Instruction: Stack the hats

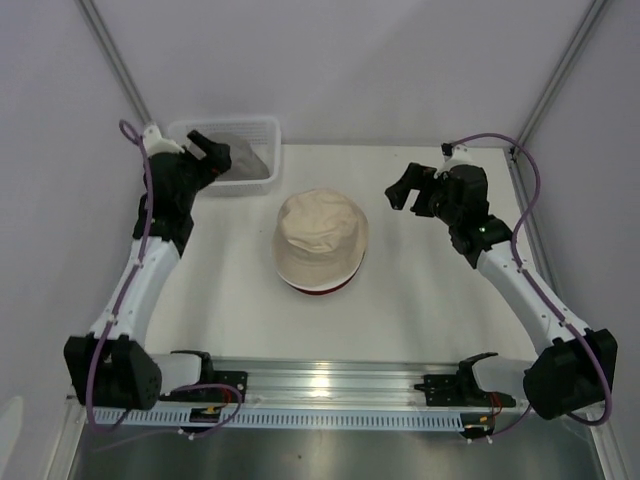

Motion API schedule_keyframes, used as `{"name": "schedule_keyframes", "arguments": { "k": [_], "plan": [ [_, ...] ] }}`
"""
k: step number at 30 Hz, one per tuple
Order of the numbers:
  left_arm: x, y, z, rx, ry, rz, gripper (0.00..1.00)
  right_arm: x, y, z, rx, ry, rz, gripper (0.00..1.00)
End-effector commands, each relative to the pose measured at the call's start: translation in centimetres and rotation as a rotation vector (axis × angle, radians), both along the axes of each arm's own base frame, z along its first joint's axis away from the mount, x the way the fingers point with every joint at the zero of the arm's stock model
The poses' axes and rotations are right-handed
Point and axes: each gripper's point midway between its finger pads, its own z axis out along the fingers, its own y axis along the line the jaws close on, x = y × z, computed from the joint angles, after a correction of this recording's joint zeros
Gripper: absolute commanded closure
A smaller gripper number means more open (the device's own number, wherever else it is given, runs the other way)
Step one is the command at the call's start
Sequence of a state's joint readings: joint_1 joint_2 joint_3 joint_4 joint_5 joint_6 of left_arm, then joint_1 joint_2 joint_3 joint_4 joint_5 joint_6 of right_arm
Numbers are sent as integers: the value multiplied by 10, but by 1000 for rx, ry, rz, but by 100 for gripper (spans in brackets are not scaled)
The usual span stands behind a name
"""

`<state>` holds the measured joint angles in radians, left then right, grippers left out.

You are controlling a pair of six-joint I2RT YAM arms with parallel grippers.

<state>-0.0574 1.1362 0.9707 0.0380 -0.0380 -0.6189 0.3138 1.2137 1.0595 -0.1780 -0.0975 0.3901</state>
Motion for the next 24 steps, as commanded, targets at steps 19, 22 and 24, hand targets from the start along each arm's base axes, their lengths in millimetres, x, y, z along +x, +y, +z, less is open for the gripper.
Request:
{"name": "schedule_keyframes", "arguments": {
  "k": [19,22,24],
  "plan": [
    [180,114,-104,145,432,150,3,86,5,-10,40,-8,15,1],
    [190,122,-110,77,389,113,4,97,11,-20,54,20,30,0],
    [195,125,-123,35,395,101,5,102,14,-19,64,22,40,1]
  ]
}}
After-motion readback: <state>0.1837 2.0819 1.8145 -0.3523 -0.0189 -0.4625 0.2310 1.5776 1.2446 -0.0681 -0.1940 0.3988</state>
